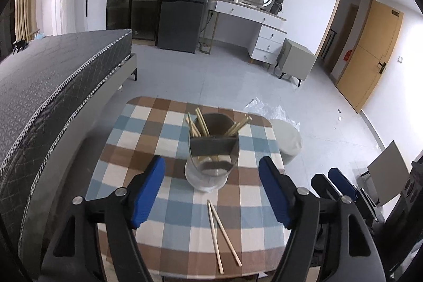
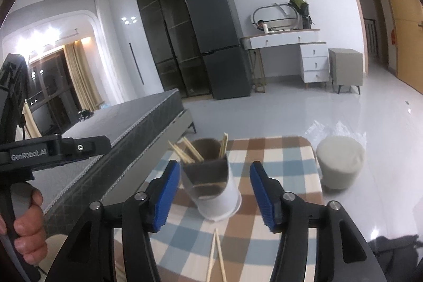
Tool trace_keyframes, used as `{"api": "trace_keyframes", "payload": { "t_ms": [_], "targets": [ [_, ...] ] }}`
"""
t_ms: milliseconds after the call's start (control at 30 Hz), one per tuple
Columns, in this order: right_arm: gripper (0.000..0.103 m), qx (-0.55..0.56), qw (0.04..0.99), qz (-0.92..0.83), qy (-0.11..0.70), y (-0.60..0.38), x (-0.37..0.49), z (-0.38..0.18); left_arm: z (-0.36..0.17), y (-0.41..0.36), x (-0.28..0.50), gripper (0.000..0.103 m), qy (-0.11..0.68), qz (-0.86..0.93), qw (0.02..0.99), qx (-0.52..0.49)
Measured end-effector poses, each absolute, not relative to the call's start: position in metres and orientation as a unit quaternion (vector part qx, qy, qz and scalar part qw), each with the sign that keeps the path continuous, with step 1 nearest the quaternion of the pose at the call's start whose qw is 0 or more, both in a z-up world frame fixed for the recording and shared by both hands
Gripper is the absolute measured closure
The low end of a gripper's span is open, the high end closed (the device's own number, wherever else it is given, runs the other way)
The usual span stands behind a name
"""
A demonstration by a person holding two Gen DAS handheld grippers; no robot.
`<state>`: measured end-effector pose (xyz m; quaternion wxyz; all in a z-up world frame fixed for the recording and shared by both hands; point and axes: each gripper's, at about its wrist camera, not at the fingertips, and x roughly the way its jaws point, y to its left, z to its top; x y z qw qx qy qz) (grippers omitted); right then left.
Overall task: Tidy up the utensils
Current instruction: 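Move both open grippers back down to the last two chopsticks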
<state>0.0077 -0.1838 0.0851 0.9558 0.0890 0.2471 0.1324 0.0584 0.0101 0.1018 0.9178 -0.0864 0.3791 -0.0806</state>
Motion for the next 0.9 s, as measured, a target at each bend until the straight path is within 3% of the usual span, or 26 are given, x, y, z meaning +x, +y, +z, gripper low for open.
{"api": "trace_keyframes", "payload": {
  "t_ms": [133, 733, 900],
  "targets": [
    [0.046, 0.096, 0.955, 0.126, 0.250, -0.185, -0.009, 0.075, 0.093, 0.012, 0.040, 0.020, 0.382, -0.076, 0.918, -0.082],
    [0.021, 0.102, 0.937, 0.100, 0.320, -0.192, -0.043, 0.009, -0.005, 0.019, 0.015, 0.018, 0.416, -0.054, 0.906, -0.055],
    [0.021, 0.076, 0.920, 0.094, 0.373, -0.185, -0.028, -0.011, -0.027, 0.029, 0.020, 0.018, 0.446, -0.055, 0.890, -0.077]
  ]
}}
